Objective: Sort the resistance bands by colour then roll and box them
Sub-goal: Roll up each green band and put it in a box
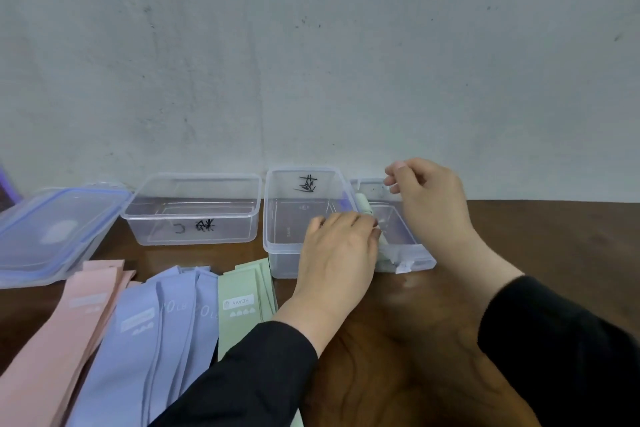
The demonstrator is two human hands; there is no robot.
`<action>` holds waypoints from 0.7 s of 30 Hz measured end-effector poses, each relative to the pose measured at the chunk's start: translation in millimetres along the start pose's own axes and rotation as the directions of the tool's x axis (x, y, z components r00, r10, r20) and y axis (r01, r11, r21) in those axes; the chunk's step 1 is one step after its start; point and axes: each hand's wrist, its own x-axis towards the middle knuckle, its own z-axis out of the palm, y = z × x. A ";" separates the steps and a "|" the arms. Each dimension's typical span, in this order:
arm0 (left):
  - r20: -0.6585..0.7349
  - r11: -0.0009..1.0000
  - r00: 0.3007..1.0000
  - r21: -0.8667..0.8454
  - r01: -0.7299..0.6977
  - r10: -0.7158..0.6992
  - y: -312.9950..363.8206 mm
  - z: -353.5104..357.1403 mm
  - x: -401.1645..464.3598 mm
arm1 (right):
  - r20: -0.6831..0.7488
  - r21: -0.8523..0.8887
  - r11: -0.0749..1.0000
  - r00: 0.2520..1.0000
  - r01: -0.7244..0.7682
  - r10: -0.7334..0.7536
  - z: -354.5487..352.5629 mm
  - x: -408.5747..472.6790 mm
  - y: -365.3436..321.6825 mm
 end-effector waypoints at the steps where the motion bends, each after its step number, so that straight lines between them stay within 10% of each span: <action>1: -0.011 0.997 0.999 -0.067 0.034 -0.034 1.5 -7.8 2.6 | -0.047 0.069 0.998 0.999 -0.010 0.014 -6.1 -18.9 -7.8; 4: -0.029 0.961 0.987 -0.233 0.149 -0.160 4.4 -39.9 11.1 | -0.073 0.149 0.989 0.997 -0.022 0.033 -14.5 -75.4 -20.0; 13: 0.255 0.870 0.865 -0.137 0.474 -0.432 -29.9 -138.3 -61.7 | 0.483 0.081 0.994 0.875 -0.068 0.021 42.5 -180.3 -16.9; 21: 0.373 0.922 0.852 0.263 0.283 -0.368 -41.2 -139.1 -158.3 | 0.509 -0.144 0.980 0.859 0.139 -0.048 67.5 -210.3 -5.7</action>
